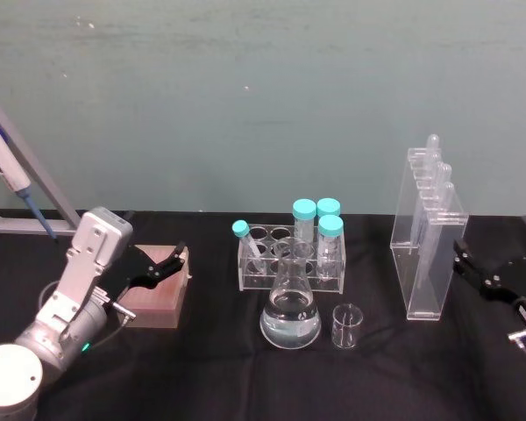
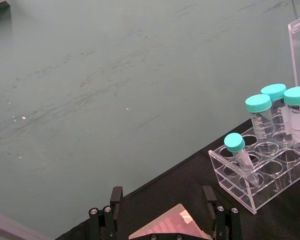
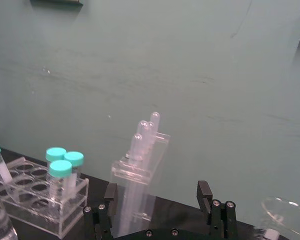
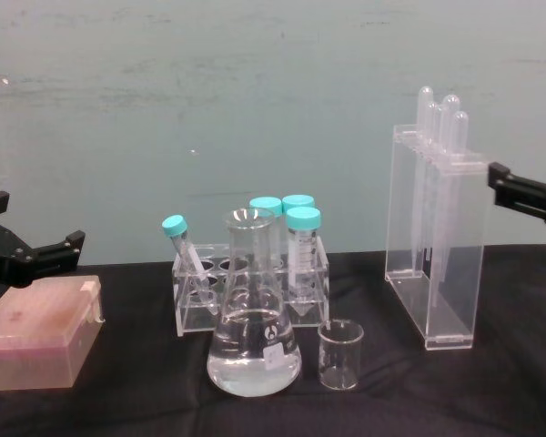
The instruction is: Place the experimental apparatus aside using one hand.
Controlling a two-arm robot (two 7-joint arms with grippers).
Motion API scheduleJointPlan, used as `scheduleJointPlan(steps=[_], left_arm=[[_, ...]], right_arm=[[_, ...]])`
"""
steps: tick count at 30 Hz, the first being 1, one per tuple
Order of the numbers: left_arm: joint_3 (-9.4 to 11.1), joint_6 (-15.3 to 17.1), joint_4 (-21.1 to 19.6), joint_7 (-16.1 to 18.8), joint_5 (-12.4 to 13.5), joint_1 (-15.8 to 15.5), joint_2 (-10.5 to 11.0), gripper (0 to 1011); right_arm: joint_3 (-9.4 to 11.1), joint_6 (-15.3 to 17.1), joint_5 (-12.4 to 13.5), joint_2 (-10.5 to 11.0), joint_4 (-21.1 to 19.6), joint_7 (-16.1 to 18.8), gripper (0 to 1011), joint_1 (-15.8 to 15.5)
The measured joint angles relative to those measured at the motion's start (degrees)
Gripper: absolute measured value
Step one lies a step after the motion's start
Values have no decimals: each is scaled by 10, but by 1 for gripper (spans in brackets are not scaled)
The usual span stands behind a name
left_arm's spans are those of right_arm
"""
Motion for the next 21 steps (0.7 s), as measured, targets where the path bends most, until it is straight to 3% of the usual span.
scheduleJointPlan(steps=[10,21], left_arm=[[0,0,0,0,0,0,0,1000],[0,0,0,0,0,0,0,1000]], right_arm=[[-1,2,-3,-47,11,-1,1010,12],[-6,8,-39,-99,25,-27,1010,24]])
